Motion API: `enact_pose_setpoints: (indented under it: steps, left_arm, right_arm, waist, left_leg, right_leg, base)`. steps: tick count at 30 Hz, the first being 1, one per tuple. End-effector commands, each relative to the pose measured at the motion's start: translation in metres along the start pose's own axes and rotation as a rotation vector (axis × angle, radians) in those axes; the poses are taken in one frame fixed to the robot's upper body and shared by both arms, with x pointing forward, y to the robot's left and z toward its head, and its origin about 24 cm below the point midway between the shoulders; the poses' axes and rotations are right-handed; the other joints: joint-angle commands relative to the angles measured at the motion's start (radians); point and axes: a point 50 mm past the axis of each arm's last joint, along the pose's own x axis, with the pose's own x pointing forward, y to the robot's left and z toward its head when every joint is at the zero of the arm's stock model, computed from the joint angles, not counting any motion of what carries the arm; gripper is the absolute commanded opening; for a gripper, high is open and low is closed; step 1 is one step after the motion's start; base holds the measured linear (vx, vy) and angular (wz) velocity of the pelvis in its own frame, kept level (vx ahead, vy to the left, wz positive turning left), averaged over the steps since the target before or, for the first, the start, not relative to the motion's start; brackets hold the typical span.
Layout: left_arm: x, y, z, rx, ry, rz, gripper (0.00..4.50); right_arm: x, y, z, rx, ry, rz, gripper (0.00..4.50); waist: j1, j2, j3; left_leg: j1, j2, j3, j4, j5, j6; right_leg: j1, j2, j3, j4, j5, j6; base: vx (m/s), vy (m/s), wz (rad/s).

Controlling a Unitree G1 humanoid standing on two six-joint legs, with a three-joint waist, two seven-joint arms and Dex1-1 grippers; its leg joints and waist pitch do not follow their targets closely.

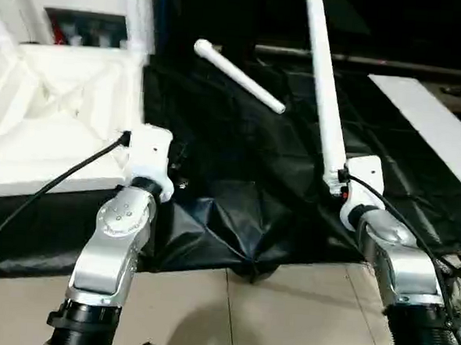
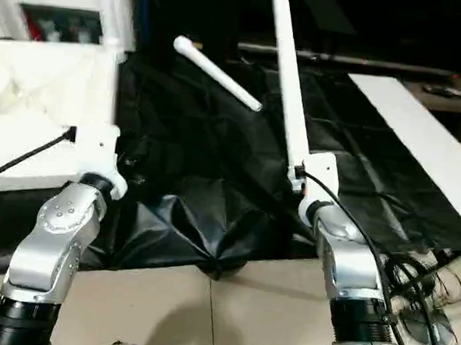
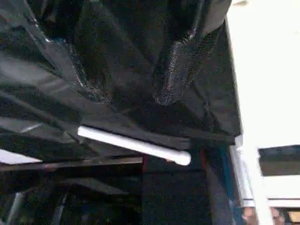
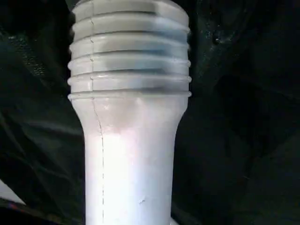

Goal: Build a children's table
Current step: Pick table leg

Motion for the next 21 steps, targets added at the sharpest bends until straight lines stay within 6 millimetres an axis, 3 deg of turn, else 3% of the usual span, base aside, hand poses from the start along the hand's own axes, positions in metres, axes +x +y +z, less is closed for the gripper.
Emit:
enact_pose_setpoints:
  steps: [1,3,4,5,6,7,8,9,10,11,12,13,14,15,16,17,18,19,20,21]
  left_arm:
    - [0.001,0.0,0.005,0.001,-0.023,-0.009,1.89]
    - [0.003,0.0,0.006,0.001,-0.024,-0.013,1.89]
    - [0.003,0.0,0.006,0.001,-0.024,-0.014,1.89]
    - [0.004,0.0,0.006,-0.001,-0.023,-0.015,1.89]
    - [0.004,0.0,0.006,-0.001,-0.023,-0.015,1.89]
    - [0.005,0.0,0.006,-0.001,-0.022,-0.014,1.89]
    - [0.005,0.001,0.005,-0.003,-0.021,-0.011,1.89]
    - [0.005,0.001,0.005,-0.003,-0.021,-0.011,1.89]
    - [0.005,0.002,0.005,-0.003,-0.018,-0.004,1.89]
    - [0.006,0.002,0.005,-0.003,-0.017,-0.001,1.89]
    - [0.006,0.003,0.005,-0.004,-0.017,0.001,1.89]
    - [0.006,0.003,0.005,-0.004,-0.017,0.002,1.89]
    - [0.006,0.004,0.005,-0.005,-0.017,0.003,1.89]
    - [0.006,0.004,0.005,-0.005,-0.018,0.005,1.89]
    - [0.006,0.005,0.005,-0.005,-0.018,0.007,1.89]
    - [0.006,0.005,0.005,-0.005,-0.018,0.009,1.89]
    - [0.005,0.007,0.005,-0.005,-0.02,0.015,1.89]
    - [0.005,0.007,0.004,-0.005,-0.02,0.019,1.89]
    - [0.005,0.008,0.004,-0.005,-0.019,0.023,1.89]
    - [0.004,0.008,0.004,-0.004,-0.019,0.025,1.89]
  right_arm:
    - [0.0,0.001,0.01,-0.005,-0.047,0.001,2.74]
    - [-0.001,0.002,0.011,0.008,-0.055,0.004,2.74]
    - [-0.001,0.003,0.011,0.021,-0.057,0.007,2.74]
    - [-0.002,0.003,0.011,0.038,-0.061,0.015,2.74]
    - [-0.002,0.003,0.011,0.038,-0.061,0.015,2.74]
    - [-0.002,0.004,0.011,0.057,-0.067,0.028,2.74]
    - [-0.002,0.005,0.011,0.051,-0.069,0.033,2.74]
    - [-0.002,0.005,0.011,0.051,-0.069,0.033,2.74]
    - [-0.002,0.006,0.012,0.043,-0.07,0.039,2.74]
    - [-0.001,0.006,0.013,0.04,-0.071,0.042,2.74]
    - [-0.001,0.006,0.013,0.04,-0.072,0.043,2.74]
    - [-0.001,0.006,0.013,0.039,-0.073,0.044,2.74]
    - [-0.001,0.007,0.014,0.038,-0.074,0.05,2.74]
    - [-0.001,0.008,0.014,0.035,-0.075,0.054,2.74]
    - [-0.001,0.009,0.014,0.032,-0.077,0.06,2.74]
    - [-0.001,0.009,0.014,0.031,-0.077,0.063,2.74]
    - [-0.001,0.01,0.015,0.029,-0.077,0.071,2.74]
    - [-0.001,0.011,0.014,0.026,-0.077,0.074,2.74]
    - [-0.001,0.011,0.014,0.023,-0.075,0.076,2.74]
    - [-0.001,0.011,0.014,0.024,-0.073,0.078,2.74]
  waist:
    - [0.002,0.008,-0.044]
    - [0.002,0.026,-0.046]
    - [-0.02,0.049,-0.066]
    - [-0.042,0.044,-0.061]
    - [-0.046,0.03,-0.06]
    - [-0.051,0.019,-0.061]
    - [-0.047,0.0,-0.056]
    - [-0.038,-0.014,-0.05]
    - [-0.001,-0.044,-0.065]
    - [0.034,-0.033,-0.079]
    - [0.033,-0.023,-0.083]
    - [0.031,-0.014,-0.09]
    - [0.013,0.024,-0.098]
    - [-0.034,0.048,-0.115]
    - [-0.083,0.037,-0.122]
    - [-0.076,0.034,-0.123]
    - [-0.072,0.017,-0.111]
    - [-0.073,0.011,-0.11]
    - [-0.058,-0.043,-0.089]
    - [-0.044,-0.089,-0.094]
  left_leg:
    - [-0.021,0.009,-0.011,-0.051,-0.523,0.028]
    - [-0.008,0.011,-0.024,-0.063,-0.55,0.027]
    - [0.152,0.092,-0.056,-0.074,-0.674,-0.042]
    - [0.151,0.119,-0.094,-0.113,-0.711,-0.044]
    - [0.168,0.126,-0.1,-0.12,-0.716,-0.003]
    - [0.166,0.123,-0.099,-0.12,-0.689,0.035]
    - [0.153,0.09,-0.061,-0.104,-0.647,0.091]
    - [0.114,0.048,-0.019,-0.084,-0.615,0.098]
    - [0.011,-0.033,0.04,0.017,-0.371,0.131]
    - [-0.034,-0.018,0.025,0.078,-0.172,0.153]
    - [-0.069,-0.01,0.009,0.077,-0.073,0.16]
    - [-0.073,-0.009,0.008,0.058,-0.029,0.162]
    - [-0.02,0.011,0.005,-0.003,0.079,0.157]
    - [0.134,0.063,-0.076,-0.012,0.197,0.295]
    - [0.232,0.15,-0.172,-0.021,0.26,0.49]
    - [0.227,0.155,-0.178,-0.009,0.318,0.531]
    - [0.2,0.145,-0.148,-0.011,0.356,0.548]
    - [0.193,0.136,-0.137,-0.019,0.352,0.546]
    - [0.117,0.033,-0.03,-0.008,0.056,0.41]
    - [0.066,-0.037,0.012,0.022,-0.098,0.336]
  right_leg:
    - [0.074,-0.103,0.029,-0.125,-0.779,-0.04]
    - [0.079,-0.081,0.018,-0.114,-0.695,-0.073]
    - [-0.025,-0.026,0.056,-0.053,-0.473,-0.131]
    - [-0.039,0.005,0.073,0.032,-0.237,-0.132]
    - [-0.07,-0.001,0.093,0.062,-0.131,-0.098]
    - [-0.073,-0.009,0.103,0.062,-0.104,-0.085]
    - [-0.07,-0.037,0.128,0.019,-0.076,-0.093]
    - [-0.042,-0.062,0.152,-0.025,-0.089,-0.12]
    - [0.069,-0.107,0.217,-0.074,-0.195,-0.152]
    - [0.105,-0.16,0.253,-0.092,-0.277,-0.166]
    - [0.121,-0.135,0.226,-0.072,-0.217,-0.186]
    - [0.122,-0.1,0.2,-0.056,-0.15,-0.186]
    - [0.097,-0.033,0.13,-0.028,-0.051,-0.164]
    - [-0.021,0.039,0.083,0.072,-0.002,-0.104]
    - [-0.142,0.013,0.095,0.149,-0.169,-0.024]
    - [-0.158,0.004,0.103,0.171,-0.177,0.014]
    - [-0.181,-0.011,0.123,0.183,-0.114,0.068]
    - [-0.188,-0.016,0.132,0.182,-0.084,0.081]
    - [-0.129,-0.044,0.182,0.05,0.076,0.002]
    - [-0.062,-0.046,0.219,0.011,0.058,0.011]
  base:
    - [0.064,0.044,0.42]
    - [0.102,0.034,0.48]
    - [0.133,0.025,0.44]
    - [0.154,0.023,0.19]
    - [0.116,0.013,0.1]
    - [0.116,0.013,0.1]
    - [0.109,-0.027,0.16]
    - [0.149,-0.053,0.12]
    - [0.149,-0.053,0.12]
    - [0.153,-0.051,0.04]
    - [0.125,-0.028,-0.01]
    - [0.125,-0.028,-0.01]
    - [0.17,0.009,-0.06]
    - [0.214,0.013,-0.05]
    - [0.214,0.013,-0.05]
    - [0.163,-0.02,-0.09]
    - [0.088,-0.04,-0.15]
    - [0.088,-0.04,-0.15]
    - [0.057,-0.057,-0.11]
    - [0.045,-0.09,0.03]
